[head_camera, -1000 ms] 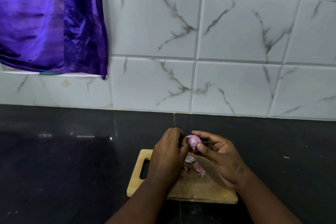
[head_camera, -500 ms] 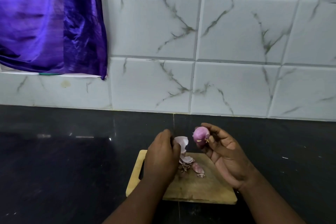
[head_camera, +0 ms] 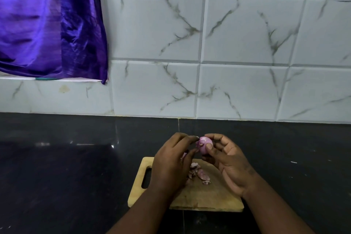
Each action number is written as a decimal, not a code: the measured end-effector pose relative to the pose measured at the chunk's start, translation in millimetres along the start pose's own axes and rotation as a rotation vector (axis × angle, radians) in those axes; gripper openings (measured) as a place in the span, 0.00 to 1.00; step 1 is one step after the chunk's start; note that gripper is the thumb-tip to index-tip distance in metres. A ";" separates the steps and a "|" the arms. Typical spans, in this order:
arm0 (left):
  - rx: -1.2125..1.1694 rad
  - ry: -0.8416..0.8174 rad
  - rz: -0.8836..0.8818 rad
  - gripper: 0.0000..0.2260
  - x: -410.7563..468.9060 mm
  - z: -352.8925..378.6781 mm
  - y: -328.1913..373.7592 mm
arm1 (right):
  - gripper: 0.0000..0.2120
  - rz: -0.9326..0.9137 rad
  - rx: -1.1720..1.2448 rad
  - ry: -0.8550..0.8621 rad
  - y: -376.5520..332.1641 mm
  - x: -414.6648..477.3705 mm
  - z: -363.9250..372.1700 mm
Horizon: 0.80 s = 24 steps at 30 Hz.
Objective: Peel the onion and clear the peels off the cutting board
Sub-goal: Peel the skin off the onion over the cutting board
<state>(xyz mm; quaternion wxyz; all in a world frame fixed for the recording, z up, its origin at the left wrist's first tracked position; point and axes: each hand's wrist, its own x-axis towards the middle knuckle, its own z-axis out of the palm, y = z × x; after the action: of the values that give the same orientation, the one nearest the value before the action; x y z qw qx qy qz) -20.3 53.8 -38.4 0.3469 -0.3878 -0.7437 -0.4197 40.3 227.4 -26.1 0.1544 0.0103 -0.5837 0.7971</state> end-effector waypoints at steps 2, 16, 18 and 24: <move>-0.015 0.013 0.024 0.11 0.3 0.4 -1.0 | 0.23 -0.001 -0.046 -0.010 0.1 -0.8 1.0; -0.224 0.052 -0.112 0.11 0.0 -0.6 5.9 | 0.21 -0.089 -0.140 -0.080 3.9 -3.0 5.8; -0.263 0.086 -0.240 0.13 0.0 2.5 3.3 | 0.18 -0.123 -0.186 -0.083 6.6 -2.9 6.4; -0.298 0.101 -0.455 0.11 0.7 5.4 -2.5 | 0.19 -0.152 -0.236 -0.094 12.5 -2.2 8.8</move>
<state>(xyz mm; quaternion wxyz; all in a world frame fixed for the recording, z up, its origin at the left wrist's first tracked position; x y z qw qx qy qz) -23.8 57.9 -41.0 0.2197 -0.2361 -0.7235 -0.6103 37.7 215.3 -35.3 0.1871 0.0733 -0.6776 0.7075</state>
